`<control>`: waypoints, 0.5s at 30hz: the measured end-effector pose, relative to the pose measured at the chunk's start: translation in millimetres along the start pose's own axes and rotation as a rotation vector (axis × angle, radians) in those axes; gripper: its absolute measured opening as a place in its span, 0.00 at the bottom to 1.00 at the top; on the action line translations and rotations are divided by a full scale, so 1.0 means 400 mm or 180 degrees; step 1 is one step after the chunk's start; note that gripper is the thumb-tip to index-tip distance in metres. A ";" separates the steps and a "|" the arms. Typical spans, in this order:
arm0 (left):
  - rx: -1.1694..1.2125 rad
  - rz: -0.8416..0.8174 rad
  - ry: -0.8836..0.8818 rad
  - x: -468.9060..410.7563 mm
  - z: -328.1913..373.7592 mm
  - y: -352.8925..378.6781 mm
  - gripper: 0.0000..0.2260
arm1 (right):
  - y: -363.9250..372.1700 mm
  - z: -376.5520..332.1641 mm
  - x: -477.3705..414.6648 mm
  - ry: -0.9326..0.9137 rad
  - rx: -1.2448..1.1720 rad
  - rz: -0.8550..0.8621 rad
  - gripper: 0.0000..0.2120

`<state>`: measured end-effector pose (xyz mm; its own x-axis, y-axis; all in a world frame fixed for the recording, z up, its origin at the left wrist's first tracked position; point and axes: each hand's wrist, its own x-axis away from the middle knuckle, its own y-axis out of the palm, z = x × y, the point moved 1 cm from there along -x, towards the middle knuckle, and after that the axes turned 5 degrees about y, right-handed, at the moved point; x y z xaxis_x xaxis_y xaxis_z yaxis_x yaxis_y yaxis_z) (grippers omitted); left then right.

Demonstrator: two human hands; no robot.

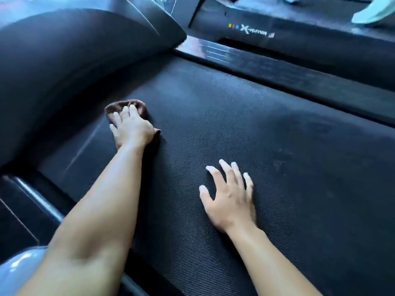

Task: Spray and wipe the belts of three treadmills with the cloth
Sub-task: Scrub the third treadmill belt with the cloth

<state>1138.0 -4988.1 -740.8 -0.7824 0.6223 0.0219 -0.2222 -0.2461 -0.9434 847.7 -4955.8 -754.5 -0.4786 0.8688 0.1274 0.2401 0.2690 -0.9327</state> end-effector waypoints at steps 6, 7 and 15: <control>-0.0051 0.0001 -0.0128 -0.180 0.007 -0.002 0.44 | -0.056 0.084 -0.159 0.0624 0.0128 0.0477 0.28; -0.0077 -0.0009 -0.0104 -0.206 0.012 0.000 0.44 | -0.064 0.109 -0.186 0.0767 0.0170 0.0461 0.28; -0.0180 -0.0154 0.1014 -0.304 0.170 0.055 0.34 | -0.053 0.139 -0.251 0.1108 0.0277 0.0503 0.29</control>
<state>1188.6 -5119.8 -741.6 -0.5485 0.8356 -0.0291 -0.2150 -0.1746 -0.9609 843.7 -5071.8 -766.1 -0.1227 0.9898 0.0727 0.2081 0.0972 -0.9733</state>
